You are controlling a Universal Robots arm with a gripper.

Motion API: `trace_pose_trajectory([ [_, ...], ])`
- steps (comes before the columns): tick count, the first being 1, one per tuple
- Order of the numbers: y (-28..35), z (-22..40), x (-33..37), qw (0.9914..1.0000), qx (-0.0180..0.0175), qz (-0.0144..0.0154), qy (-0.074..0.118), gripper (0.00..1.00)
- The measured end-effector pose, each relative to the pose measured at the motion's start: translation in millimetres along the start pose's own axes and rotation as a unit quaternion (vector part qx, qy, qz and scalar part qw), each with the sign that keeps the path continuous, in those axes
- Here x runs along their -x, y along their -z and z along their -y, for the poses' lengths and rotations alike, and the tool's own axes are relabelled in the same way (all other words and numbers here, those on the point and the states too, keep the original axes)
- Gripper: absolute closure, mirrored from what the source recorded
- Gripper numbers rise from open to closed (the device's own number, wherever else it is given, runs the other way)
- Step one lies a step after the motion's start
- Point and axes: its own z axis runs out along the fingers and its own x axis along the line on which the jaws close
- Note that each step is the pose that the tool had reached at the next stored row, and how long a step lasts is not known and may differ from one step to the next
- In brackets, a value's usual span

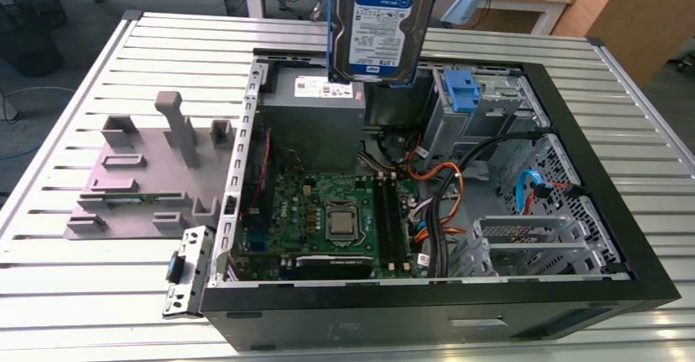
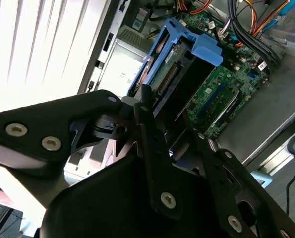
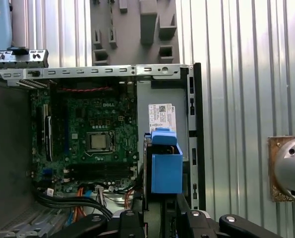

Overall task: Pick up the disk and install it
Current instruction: 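Pick up the disk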

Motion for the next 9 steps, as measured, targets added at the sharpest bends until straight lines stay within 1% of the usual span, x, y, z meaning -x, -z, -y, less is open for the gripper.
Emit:
trace_pose_trajectory([
  [9, 0.1, 0.3, -5.6, 1.0, 0.0, 0.0, 0.0, 0.65],
])
